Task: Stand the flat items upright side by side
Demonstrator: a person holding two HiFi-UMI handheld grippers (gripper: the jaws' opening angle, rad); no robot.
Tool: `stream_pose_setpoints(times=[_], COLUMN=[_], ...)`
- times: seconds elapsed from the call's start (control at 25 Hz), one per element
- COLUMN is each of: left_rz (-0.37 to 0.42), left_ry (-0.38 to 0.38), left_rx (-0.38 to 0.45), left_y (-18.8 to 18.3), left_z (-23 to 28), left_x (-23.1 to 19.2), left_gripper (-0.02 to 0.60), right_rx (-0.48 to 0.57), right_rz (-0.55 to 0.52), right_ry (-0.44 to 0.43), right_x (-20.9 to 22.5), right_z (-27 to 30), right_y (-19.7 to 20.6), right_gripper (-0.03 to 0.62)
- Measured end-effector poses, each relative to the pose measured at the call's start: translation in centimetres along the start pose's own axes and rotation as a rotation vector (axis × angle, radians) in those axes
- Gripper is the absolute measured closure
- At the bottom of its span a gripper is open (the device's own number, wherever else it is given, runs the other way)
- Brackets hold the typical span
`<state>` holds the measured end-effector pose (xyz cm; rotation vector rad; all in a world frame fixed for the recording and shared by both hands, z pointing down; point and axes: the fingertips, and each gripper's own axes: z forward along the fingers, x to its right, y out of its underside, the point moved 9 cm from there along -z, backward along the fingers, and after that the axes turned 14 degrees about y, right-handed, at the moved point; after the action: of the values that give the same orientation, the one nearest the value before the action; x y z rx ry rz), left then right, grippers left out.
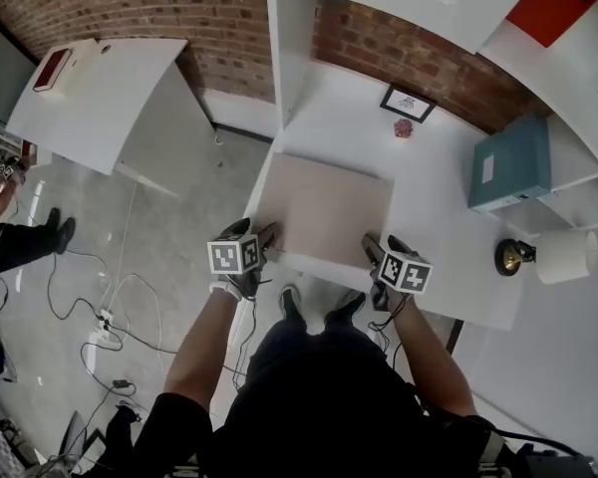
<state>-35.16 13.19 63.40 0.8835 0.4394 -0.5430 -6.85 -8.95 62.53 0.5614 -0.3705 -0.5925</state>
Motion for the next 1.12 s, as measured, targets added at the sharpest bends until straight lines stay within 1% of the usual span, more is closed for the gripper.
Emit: stream_pose_setpoints(times=[0.12, 0.16, 0.24, 0.4, 0.48, 0.6, 0.72, 0.84, 0.96, 1.04, 1.12], left_rz=[-0.007, -0.007, 0.000, 0.035, 0.073, 0.172, 0.284, 0.359, 0.450, 0.548, 0.639], left_ry=[0.034, 0.043, 0.054, 0.043, 0.041, 0.014, -0.004, -0.024, -0.083, -0.132, -0.172], left_rx=[-0.017, -0.020, -0.027, -0.048, -0.040, -0.036, -0.057, -0.099, -0.141, -0.157, -0.177], left_y=[-0.3, -0.3, -0.4, -0.9, -1.6, -3.4, -5.5, -7.1, -8.2, -9.0, -9.6], left_z=[0.4, 0.5, 0.8, 0.8, 0.3, -0.9, -1.3, -1.5, -1.6, -1.7, -1.7], left_x=[-0.5, -0.5, -0.5, 0.2, 1.0, 3.1, 5.1, 7.1, 9.9, 12.6, 15.7], left_gripper=[0.284, 0.284, 0.287, 0.301, 0.307, 0.322, 0.331, 0.336, 0.337, 0.337, 0.337], right_rx=[-0.044, -0.051, -0.054, -0.050, -0.057, -0.075, -0.092, -0.102, -0.110, -0.113, -0.106], right_rz=[0.079, 0.115, 0.180, 0.223, 0.254, 0.333, 0.420, 0.453, 0.507, 0.548, 0.546], right_ry=[-0.041, -0.066, -0.111, -0.133, -0.146, -0.192, -0.239, -0.256, -0.292, -0.322, -0.328], right_x=[0.1, 0.0, 0.1, 0.5, 0.8, 1.2, 1.8, 2.1, 2.6, 3.1, 3.9], right_z=[0.9, 1.1, 1.4, 1.5, 1.5, 1.6, 1.8, 1.8, 1.7, 1.6, 1.3], right_y=[1.1, 1.4, 1.7, 2.0, 2.1, 2.3, 2.3, 2.2, 2.5, 2.8, 2.9], right_gripper=[0.287, 0.300, 0.354, 0.363, 0.366, 0.367, 0.367, 0.367, 0.367, 0.370, 0.370])
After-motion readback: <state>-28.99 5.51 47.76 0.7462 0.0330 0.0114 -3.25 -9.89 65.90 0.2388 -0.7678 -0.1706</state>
